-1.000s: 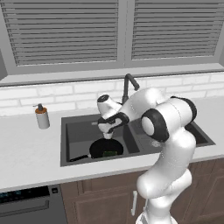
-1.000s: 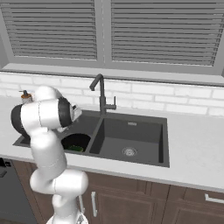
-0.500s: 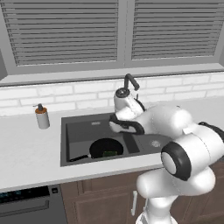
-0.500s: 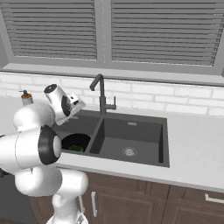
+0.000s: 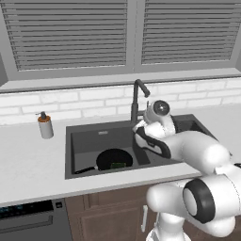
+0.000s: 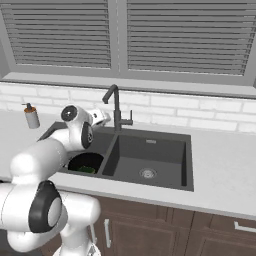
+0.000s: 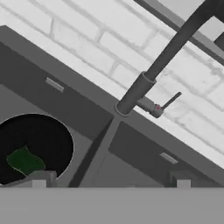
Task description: Pick the pan and sponge and place them into the sink. Then turn on the water.
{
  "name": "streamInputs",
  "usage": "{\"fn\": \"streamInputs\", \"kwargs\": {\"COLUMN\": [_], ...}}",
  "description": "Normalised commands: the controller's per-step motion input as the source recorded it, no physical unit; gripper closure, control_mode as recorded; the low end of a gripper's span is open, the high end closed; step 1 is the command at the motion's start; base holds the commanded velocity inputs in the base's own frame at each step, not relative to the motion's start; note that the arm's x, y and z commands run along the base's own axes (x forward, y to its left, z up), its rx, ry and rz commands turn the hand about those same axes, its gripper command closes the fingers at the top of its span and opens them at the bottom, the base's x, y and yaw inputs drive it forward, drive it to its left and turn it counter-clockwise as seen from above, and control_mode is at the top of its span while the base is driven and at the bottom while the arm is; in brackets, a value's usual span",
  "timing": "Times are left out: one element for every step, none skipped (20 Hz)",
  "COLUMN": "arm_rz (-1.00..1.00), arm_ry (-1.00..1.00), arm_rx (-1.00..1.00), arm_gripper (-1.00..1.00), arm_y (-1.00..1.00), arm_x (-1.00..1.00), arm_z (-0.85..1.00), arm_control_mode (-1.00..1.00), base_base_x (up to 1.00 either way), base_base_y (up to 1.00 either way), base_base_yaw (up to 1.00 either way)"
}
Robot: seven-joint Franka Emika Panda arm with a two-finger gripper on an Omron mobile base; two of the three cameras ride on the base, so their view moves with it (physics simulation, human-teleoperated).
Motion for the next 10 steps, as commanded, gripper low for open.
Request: {"fn": "streamInputs", "kwargs": {"arm_rz": [-0.2,-0.2,-0.21,-0.2,-0.2,-0.19,-0.18,-0.15,-0.13,-0.11], "arm_ry": [-0.19,-0.18,-0.2,-0.21,-0.21,-0.21,-0.18,-0.1,-0.04,0.0], "arm_rx": [0.28,0.27,0.26,0.27,0.29,0.3,0.3,0.25,0.25,0.24], "arm_gripper": [-1.0,-1.0,-1.0,-1.0,-1.0,-1.0,-1.0,-1.0,-1.0,-1.0], "arm_y": [-0.78,-0.76,-0.72,-0.69,-0.67,-0.61,-0.57,-0.46,-0.42,-0.41], "arm_x": [0.0,0.0,0.0,0.0,0.0,0.0,0.0,0.0,0.02,0.03], "arm_z": [0.12,0.14,0.16,0.17,0.2,0.19,0.16,0.09,0.07,0.09], "arm_control_mode": [-1.0,-1.0,-1.0,-1.0,-1.0,-1.0,-1.0,-1.0,-1.0,-1.0], "base_base_x": [0.0,0.0,0.0,0.0,0.0,0.0,0.0,0.0,0.0,0.0], "base_base_y": [0.0,0.0,0.0,0.0,0.0,0.0,0.0,0.0,0.0,0.0], "base_base_yaw": [0.0,0.0,0.0,0.0,0.0,0.0,0.0,0.0,0.0,0.0]}}
